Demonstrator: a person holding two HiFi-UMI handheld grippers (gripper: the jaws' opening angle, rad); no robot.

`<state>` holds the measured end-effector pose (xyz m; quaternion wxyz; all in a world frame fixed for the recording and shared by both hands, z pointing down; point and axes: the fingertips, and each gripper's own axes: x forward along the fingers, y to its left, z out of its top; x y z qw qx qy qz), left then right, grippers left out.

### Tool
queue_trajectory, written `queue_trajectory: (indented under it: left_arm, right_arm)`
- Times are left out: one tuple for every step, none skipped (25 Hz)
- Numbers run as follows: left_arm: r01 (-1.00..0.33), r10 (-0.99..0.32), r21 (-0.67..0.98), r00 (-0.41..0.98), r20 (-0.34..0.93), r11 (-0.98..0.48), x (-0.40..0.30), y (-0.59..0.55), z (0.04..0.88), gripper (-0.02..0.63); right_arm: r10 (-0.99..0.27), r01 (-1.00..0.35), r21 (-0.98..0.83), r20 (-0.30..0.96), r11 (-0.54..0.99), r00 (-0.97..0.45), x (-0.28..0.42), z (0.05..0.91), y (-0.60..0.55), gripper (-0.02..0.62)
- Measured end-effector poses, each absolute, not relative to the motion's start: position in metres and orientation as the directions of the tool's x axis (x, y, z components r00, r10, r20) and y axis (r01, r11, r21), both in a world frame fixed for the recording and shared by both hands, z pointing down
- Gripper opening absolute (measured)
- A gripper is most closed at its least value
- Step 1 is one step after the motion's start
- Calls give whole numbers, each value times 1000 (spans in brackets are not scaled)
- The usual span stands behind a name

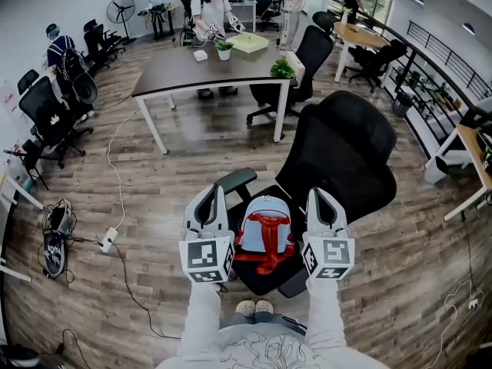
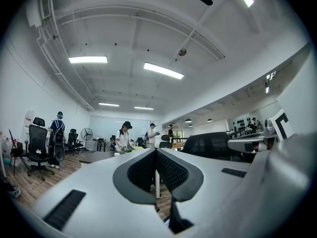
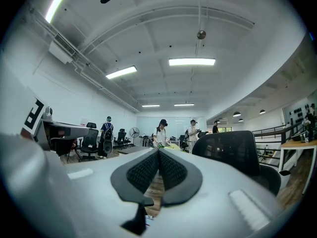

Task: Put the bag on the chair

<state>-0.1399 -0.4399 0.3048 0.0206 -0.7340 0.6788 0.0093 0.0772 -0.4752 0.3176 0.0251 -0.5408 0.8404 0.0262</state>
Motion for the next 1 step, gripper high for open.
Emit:
queue_trajectory:
  left_arm:
    - [-997, -996, -17, 79, -43, -79, -140, -440, 304, 6]
  right_arm:
    - [-908, -911, 18, -71, 413, -413, 77, 317, -475, 11]
